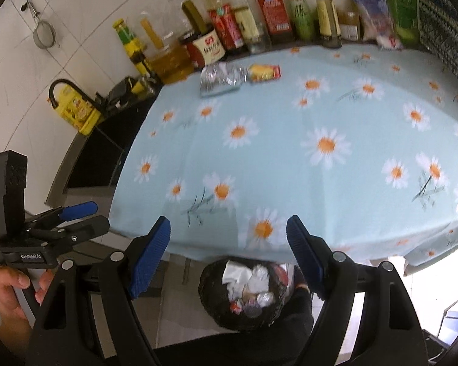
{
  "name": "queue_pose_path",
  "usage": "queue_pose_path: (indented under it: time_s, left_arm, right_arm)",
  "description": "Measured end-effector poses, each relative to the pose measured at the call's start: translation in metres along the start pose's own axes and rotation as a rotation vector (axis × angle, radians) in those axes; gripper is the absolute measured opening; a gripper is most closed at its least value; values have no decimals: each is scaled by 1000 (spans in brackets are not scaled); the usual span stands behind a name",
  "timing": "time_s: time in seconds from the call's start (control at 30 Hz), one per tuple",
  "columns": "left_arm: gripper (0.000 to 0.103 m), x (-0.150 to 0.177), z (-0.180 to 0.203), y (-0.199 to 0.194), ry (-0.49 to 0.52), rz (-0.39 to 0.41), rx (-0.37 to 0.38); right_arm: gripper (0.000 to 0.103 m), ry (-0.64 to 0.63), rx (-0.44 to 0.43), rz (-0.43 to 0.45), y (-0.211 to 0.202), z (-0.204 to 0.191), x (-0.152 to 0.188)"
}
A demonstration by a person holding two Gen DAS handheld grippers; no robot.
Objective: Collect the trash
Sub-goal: 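Raise both open tools back over the table, then grasp the silver foil packet with the left tool while the right tool reaches the snack wrapper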
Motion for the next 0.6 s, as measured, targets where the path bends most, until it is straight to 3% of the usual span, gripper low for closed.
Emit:
queue_pose_path:
  time_s: [0.3, 0.5, 0.6]
  left_arm:
    - [93, -65, 17, 3, 36, 46, -50]
    - [93, -108, 27, 25, 70, 16, -85]
    - [94, -129, 35, 39, 89, -2, -95]
  right_arm:
    - [78, -26, -8, 41, -8, 24, -56]
    - [78, -33, -20, 27, 4, 42, -83]
    - [85, -21, -35, 20, 12, 53, -97]
Point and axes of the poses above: each gripper's, at about its wrist camera, not at the fingertips, and y roughly the way its jaws point, z to its right, x to its underside, the point moved 3 cm from there along y, roughly the way its jaws point, and after that the axes turned 3 degrees about -z, right-handed, at the moved point
